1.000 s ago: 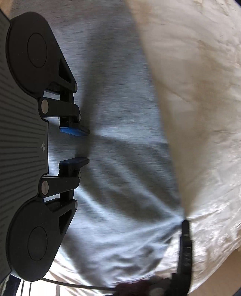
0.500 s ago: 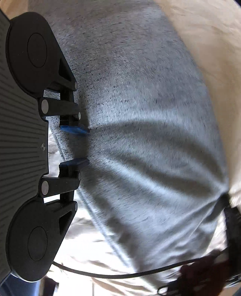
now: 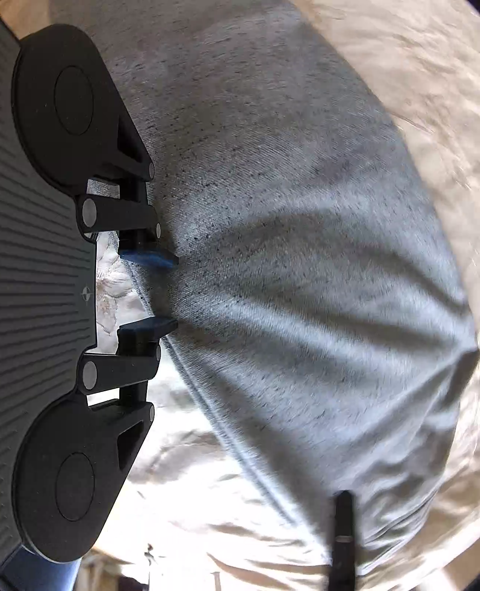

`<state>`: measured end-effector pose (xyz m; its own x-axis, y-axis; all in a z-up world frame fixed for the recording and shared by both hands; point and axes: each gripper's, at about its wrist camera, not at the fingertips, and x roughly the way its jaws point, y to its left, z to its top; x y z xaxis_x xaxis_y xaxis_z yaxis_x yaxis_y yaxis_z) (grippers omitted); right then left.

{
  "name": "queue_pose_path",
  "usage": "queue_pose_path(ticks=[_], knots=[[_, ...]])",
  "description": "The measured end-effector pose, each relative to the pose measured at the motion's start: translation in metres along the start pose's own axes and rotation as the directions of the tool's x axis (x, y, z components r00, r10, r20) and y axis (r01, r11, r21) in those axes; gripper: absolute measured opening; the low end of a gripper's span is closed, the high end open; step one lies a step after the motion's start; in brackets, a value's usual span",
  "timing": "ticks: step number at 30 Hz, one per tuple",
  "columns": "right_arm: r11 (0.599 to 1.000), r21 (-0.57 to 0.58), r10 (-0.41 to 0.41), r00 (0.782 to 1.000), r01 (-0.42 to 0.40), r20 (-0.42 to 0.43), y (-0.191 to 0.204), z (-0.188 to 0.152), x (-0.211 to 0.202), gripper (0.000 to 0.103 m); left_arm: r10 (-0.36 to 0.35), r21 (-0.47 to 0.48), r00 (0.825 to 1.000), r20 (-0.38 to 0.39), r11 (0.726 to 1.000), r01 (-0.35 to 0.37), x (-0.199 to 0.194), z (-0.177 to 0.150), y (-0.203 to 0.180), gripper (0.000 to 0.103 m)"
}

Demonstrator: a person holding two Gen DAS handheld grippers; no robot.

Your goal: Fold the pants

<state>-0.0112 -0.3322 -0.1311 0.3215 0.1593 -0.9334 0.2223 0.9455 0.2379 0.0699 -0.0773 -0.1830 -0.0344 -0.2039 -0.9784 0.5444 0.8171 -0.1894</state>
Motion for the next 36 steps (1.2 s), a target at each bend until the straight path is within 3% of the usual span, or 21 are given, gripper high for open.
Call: queue_pose_path(ticks=[6, 9, 15, 16, 19, 24, 28, 30, 32, 34, 35, 36], knots=[[0.989, 0.150, -0.006, 0.999, 0.013, -0.051, 0.003, -0.051, 0.005, 0.037, -0.031, 0.019, 0.999, 0.019, 0.999, 0.030, -0.011, -0.004, 0.002, 0.028], [0.978, 0.207, -0.008, 0.999, 0.017, -0.041, 0.007, -0.060, 0.011, 0.046, -0.032, 0.039, 0.999, 0.028, 0.999, 0.030, -0.020, -0.009, 0.007, 0.028], [0.936, 0.352, -0.008, 1.000, 0.017, -0.025, 0.006, -0.062, 0.029, 0.047, -0.046, 0.063, 0.997, 0.066, 0.997, 0.042, -0.044, -0.021, 0.010, 0.028], [0.927, 0.376, -0.004, 1.000, 0.010, -0.015, 0.004, -0.063, 0.030, 0.044, -0.050, 0.065, 0.996, 0.071, 0.997, 0.046, -0.049, -0.022, 0.013, 0.028], [0.906, 0.424, -0.011, 1.000, 0.010, 0.001, 0.004, -0.063, 0.029, 0.004, -0.055, 0.070, 0.994, 0.096, 0.996, 0.049, -0.057, -0.025, 0.017, 0.028], [0.938, 0.340, -0.086, 0.996, 0.072, 0.027, 0.022, -0.063, 0.002, 0.003, -0.077, 0.083, 0.985, 0.155, 0.994, 0.065, -0.066, -0.015, 0.013, 0.029], [0.935, 0.325, -0.126, 0.990, 0.140, -0.063, 0.018, -0.071, 0.027, 0.003, -0.075, 0.073, 0.983, 0.167, 0.995, 0.064, -0.054, -0.005, 0.009, 0.029], [0.933, 0.323, -0.142, 0.988, 0.156, -0.067, 0.020, -0.073, 0.034, 0.004, -0.073, 0.075, 0.983, 0.169, 0.995, 0.061, -0.048, -0.005, 0.008, 0.029], [0.938, 0.311, -0.148, 0.988, 0.156, -0.049, 0.024, -0.073, 0.033, 0.005, -0.054, 0.071, 0.992, 0.114, 0.996, 0.046, -0.031, -0.007, 0.010, 0.029], [0.937, 0.315, -0.151, 0.988, 0.152, -0.026, 0.024, -0.076, 0.026, 0.019, -0.031, 0.073, 0.999, 0.029, 0.997, 0.029, -0.009, -0.011, 0.015, 0.029], [0.934, 0.324, -0.155, 0.988, 0.151, -0.015, 0.025, -0.076, 0.020, 0.029, -0.034, 0.084, 0.999, 0.039, 0.996, 0.030, -0.007, -0.014, 0.016, 0.029], [0.928, 0.337, -0.167, 0.986, 0.157, 0.003, 0.024, -0.078, 0.014, 0.030, -0.036, 0.094, 0.998, 0.048, 0.995, 0.031, -0.008, -0.016, 0.015, 0.029]])
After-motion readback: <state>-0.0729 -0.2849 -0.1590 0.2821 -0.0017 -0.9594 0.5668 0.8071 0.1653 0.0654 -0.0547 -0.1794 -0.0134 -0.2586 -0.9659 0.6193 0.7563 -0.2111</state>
